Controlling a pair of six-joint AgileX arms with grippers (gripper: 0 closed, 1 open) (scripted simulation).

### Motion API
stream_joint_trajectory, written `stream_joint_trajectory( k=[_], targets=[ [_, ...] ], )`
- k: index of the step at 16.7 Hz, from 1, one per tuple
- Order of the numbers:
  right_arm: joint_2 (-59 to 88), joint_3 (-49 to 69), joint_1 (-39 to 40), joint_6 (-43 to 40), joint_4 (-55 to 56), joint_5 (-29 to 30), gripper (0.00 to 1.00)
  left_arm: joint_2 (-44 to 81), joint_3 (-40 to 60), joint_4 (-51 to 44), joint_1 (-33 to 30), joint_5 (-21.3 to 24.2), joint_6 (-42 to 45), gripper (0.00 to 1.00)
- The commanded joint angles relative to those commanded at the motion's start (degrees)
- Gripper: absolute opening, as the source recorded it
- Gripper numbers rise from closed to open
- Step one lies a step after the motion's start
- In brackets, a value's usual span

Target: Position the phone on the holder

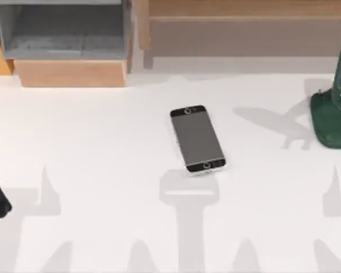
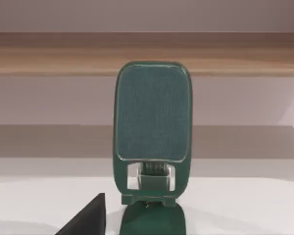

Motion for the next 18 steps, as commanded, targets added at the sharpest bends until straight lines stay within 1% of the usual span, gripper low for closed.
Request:
stream_joint_trajectory(
  k=[4, 8, 12, 18],
  targets=[
    [1.24, 1.46, -0.13, 0.37, -1.0, 0.05, 1.0, 0.0, 0.0, 0.0, 0.0, 0.0, 0.0, 1.0],
    [10.2, 11.69, -0.89, 2.72, -7.58, 0.46, 1.0, 0.0, 0.0, 0.0, 0.0, 0.0, 0.0, 1.0],
    [27.44, 31.56, -1.58, 6.46, -18.94, 1.1, 1.0, 0.0, 0.0, 0.0, 0.0, 0.0, 0.0, 1.0],
    [61.98, 71.28, 0.36, 12.43, -40.55, 1.89, 1.0, 0.0, 0.0, 0.0, 0.0, 0.0, 0.0, 1.0]
  ],
)
